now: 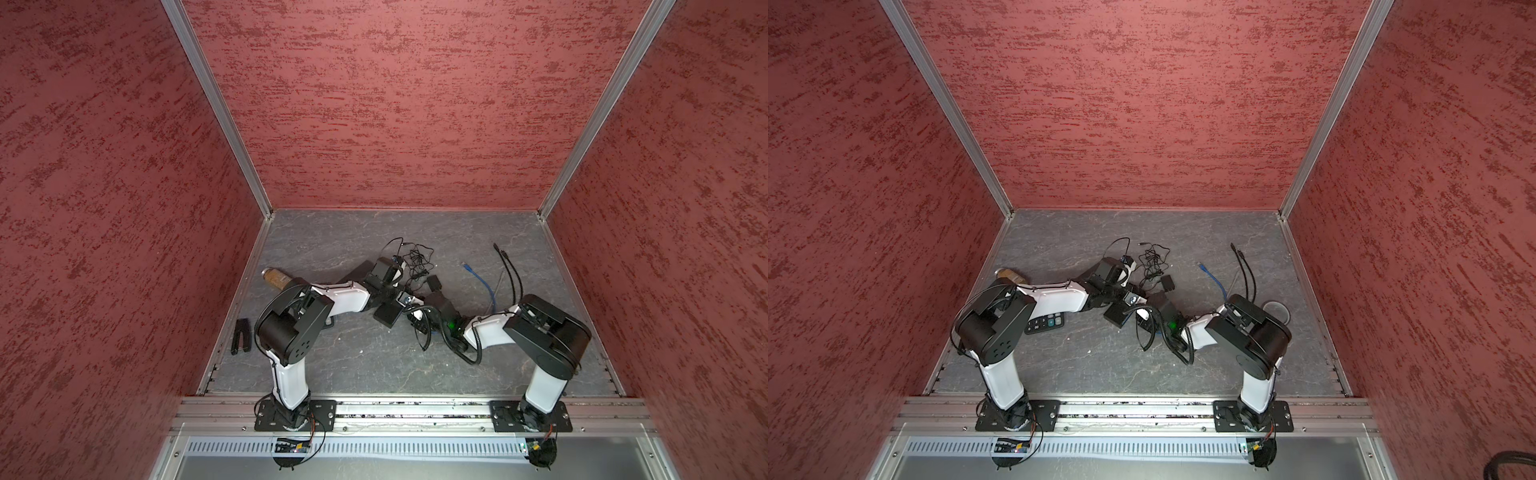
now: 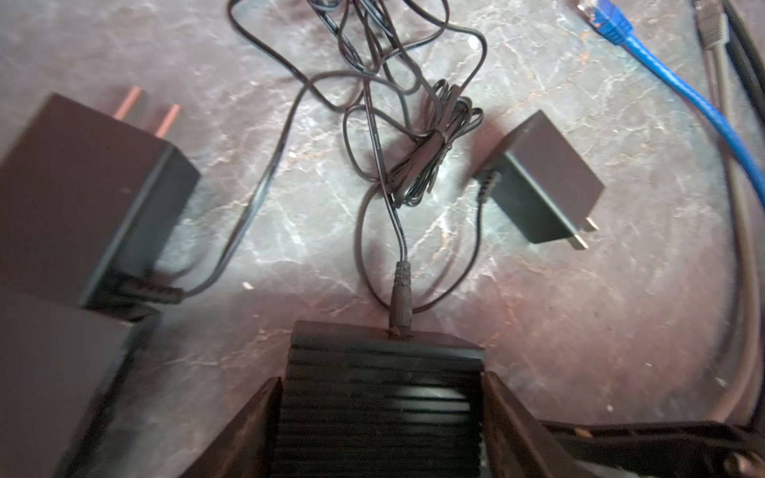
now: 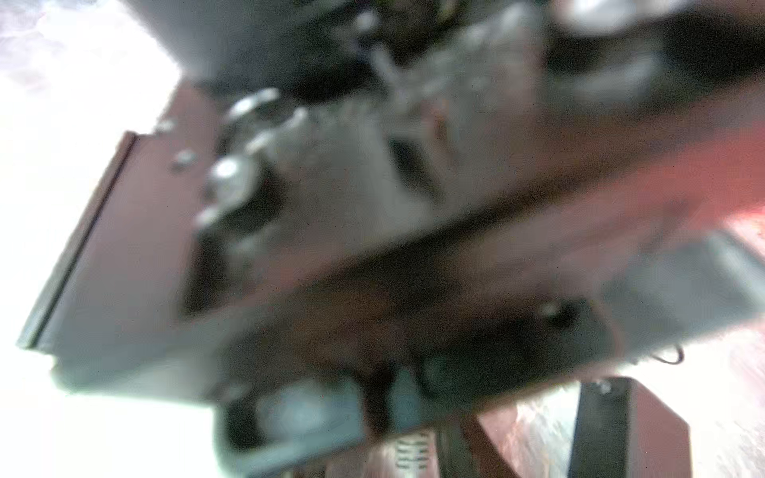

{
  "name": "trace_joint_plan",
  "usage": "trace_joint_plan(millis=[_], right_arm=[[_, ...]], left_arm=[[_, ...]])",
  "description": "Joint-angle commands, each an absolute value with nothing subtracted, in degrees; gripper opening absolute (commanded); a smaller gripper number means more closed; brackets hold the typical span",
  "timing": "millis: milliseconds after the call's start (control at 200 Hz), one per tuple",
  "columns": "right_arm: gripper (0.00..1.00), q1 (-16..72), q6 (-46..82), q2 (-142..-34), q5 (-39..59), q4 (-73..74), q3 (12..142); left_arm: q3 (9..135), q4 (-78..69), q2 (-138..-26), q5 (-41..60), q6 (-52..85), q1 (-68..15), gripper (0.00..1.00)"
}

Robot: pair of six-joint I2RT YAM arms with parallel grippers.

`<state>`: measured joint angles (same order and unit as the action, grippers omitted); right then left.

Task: Insert the plug into the switch port
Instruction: 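Open the right gripper off the grey plug and draw it back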

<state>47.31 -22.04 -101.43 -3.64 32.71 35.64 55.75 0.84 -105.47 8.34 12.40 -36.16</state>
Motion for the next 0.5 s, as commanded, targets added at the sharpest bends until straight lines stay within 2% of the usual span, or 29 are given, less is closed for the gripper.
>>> trace_joint_plan(millis=[0, 291, 496], right_arm=[[0.45, 49.1, -23.5, -95.1, 4.0, 41.0, 38.3], [0.47, 46.2, -23.6, -87.2, 5.9, 24.8, 40.5], [0.45, 43.0, -23.2, -80.9, 5.2, 11.6, 41.1]], left_arm=[[54.6, 8.9, -109.2, 18.5, 13.8, -39.0, 0.53], [55.0, 9.4, -108.4, 17.4, 13.6, -37.9, 0.58], [54.7, 9.7, -106.8, 16.9, 12.5, -37.4, 0.69]])
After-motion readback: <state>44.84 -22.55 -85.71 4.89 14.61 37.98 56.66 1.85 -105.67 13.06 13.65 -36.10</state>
